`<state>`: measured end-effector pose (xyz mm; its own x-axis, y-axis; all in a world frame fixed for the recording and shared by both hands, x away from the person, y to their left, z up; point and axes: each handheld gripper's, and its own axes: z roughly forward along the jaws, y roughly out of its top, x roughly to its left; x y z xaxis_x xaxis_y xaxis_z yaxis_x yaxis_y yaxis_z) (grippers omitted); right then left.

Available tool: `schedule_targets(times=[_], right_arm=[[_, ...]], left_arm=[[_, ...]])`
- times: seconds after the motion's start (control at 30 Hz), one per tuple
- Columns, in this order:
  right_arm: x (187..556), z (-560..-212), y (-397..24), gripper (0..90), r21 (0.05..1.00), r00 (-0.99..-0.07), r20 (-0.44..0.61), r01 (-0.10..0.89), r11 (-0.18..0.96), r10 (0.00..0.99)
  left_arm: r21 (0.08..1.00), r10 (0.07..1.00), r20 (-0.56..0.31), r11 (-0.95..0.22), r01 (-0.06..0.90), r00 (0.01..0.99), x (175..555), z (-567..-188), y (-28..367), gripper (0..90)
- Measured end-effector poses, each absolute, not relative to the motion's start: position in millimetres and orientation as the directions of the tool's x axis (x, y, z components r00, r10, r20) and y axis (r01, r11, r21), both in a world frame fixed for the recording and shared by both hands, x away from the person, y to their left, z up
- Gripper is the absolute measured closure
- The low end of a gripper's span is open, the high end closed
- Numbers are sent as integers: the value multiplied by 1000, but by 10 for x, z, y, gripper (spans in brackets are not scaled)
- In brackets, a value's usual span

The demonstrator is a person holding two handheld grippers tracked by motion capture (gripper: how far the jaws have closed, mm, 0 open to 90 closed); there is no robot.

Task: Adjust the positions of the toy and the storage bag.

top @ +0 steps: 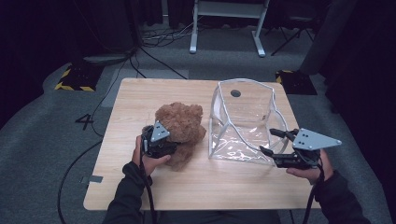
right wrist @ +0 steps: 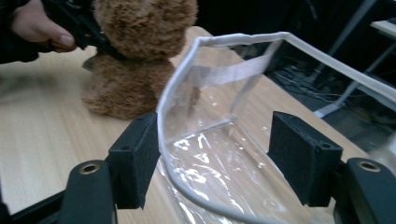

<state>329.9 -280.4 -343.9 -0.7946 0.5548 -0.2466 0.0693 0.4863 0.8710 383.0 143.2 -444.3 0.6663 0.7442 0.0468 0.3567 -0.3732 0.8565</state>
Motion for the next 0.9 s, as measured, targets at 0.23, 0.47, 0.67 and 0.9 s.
schedule_targets(times=[0.23,0.47,0.67,0.9], right_arm=[[3369,-3523,-2578,375,850,-828,-229,86,519,512],[3430,-3678,-2395,504,833,-806,-251,103,544,537],[3457,-3699,-2306,746,830,-824,-240,99,548,513],[3477,-3692,-2173,879,809,-853,-261,61,584,452]], left_arm=[[854,741,54,-381,353,669,3823,-4446,1427,438],[854,737,61,-388,347,673,3811,-4450,1385,438],[854,737,68,-391,343,672,3806,-4453,1380,438],[854,738,69,-391,343,671,3807,-4454,1389,438]])
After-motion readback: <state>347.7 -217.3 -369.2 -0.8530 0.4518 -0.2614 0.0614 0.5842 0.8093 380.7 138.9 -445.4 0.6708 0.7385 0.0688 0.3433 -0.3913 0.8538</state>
